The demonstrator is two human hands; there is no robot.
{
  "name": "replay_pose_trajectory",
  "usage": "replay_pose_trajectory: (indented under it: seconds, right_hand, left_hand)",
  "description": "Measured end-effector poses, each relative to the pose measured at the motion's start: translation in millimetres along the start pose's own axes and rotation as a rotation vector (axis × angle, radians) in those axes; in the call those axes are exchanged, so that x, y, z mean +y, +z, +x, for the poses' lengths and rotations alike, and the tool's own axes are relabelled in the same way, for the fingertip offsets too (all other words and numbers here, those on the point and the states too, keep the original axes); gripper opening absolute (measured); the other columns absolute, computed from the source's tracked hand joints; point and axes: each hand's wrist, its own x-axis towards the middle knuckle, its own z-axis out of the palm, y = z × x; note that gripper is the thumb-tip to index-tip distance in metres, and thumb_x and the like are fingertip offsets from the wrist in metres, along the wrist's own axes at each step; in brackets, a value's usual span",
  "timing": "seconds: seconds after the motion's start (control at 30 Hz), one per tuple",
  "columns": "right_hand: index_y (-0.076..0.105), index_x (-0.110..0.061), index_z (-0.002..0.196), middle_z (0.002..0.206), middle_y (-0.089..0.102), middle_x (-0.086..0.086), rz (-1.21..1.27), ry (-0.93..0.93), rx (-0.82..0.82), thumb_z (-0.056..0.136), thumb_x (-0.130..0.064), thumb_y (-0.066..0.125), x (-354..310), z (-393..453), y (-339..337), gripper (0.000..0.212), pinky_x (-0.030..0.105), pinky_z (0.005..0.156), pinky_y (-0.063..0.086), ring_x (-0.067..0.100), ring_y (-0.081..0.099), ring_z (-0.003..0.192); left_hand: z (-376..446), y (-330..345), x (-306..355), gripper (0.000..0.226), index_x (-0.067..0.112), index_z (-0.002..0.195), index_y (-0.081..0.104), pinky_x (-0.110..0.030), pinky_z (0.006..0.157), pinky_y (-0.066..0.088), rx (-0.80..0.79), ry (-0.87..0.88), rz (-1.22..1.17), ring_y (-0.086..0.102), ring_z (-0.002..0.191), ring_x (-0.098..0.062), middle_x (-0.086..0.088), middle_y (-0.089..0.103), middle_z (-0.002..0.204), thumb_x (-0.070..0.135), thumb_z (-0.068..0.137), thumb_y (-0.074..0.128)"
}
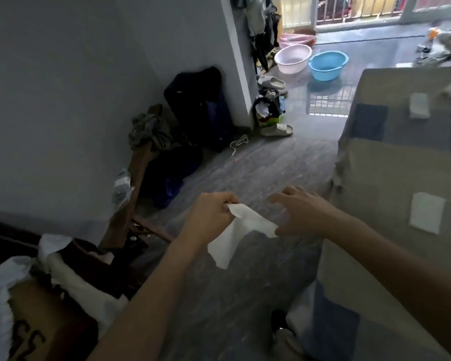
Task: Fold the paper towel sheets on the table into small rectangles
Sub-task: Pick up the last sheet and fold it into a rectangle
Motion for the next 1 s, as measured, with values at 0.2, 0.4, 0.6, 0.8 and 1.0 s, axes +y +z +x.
replay_pose_trajectory:
  seconds: [0.2, 0.4, 0.6, 0.8, 1.0]
  right_hand:
    - [0.044, -0.029, 0.132, 0.132, 0.046, 0.001, 0.134, 0.230, 0.029, 0.076, -0.051, 0.069, 48, 3, -1, 0.065, 0.040, 0.094, 0.045, 0.024, 0.045, 0.123]
    - [0.057, -0.024, 0.117, 0.115, 0.054, -0.002, 0.328, 0.442, 0.264, 0.075, -0.043, 0.075, 75, 1, -2, 0.050, 0.036, 0.084, 0.051, 0.018, 0.059, 0.104]
    - [0.055, -0.020, 0.121, 0.119, 0.056, 0.001, 0.317, 0.585, 0.348, 0.077, -0.040, 0.072, 65, 43, -5, 0.051, 0.031, 0.084, 0.046, 0.019, 0.058, 0.102]
    - [0.051, -0.027, 0.123, 0.120, 0.053, -0.002, 0.353, 0.791, 0.385, 0.075, -0.047, 0.070, 56, 94, -23, 0.056, 0.038, 0.086, 0.049, 0.021, 0.057, 0.106]
    - [0.035, -0.028, 0.140, 0.139, 0.042, 0.000, 0.341, 0.948, 0.426, 0.070, -0.060, 0.071, 57, 117, -40, 0.085, 0.036, 0.099, 0.043, 0.018, 0.043, 0.125]
  left_hand:
    - [84, 9, 15, 0.018, 0.034, 0.084, 0.066, -0.025, 0.054, 0.034, -0.076, 0.132, 0.112, 0.059, 0.074, -0.008, 0.016, 0.065, 0.078, 0.020, 0.081, 0.056]
    - [159, 21, 43, 0.014, 0.028, 0.086, 0.067, -0.021, 0.053, 0.033, -0.203, 0.293, 0.147, 0.057, 0.079, -0.011, 0.012, 0.062, 0.084, 0.022, 0.084, 0.054]
    - [224, 22, 45, 0.010, 0.024, 0.089, 0.064, -0.007, 0.054, 0.037, -0.269, 0.477, 0.168, 0.041, 0.057, 0.001, 0.010, 0.058, 0.079, 0.022, 0.086, 0.055]
    - [303, 14, 35, 0.007, 0.025, 0.082, 0.060, -0.023, 0.052, 0.031, -0.373, 0.623, 0.090, 0.053, 0.068, -0.012, 0.011, 0.056, 0.072, 0.023, 0.084, 0.054]
    - [340, 17, 63, 0.007, 0.018, 0.084, 0.062, -0.016, 0.050, 0.034, -0.475, 0.826, -0.026, 0.050, 0.059, -0.002, 0.006, 0.059, 0.070, 0.016, 0.085, 0.056]
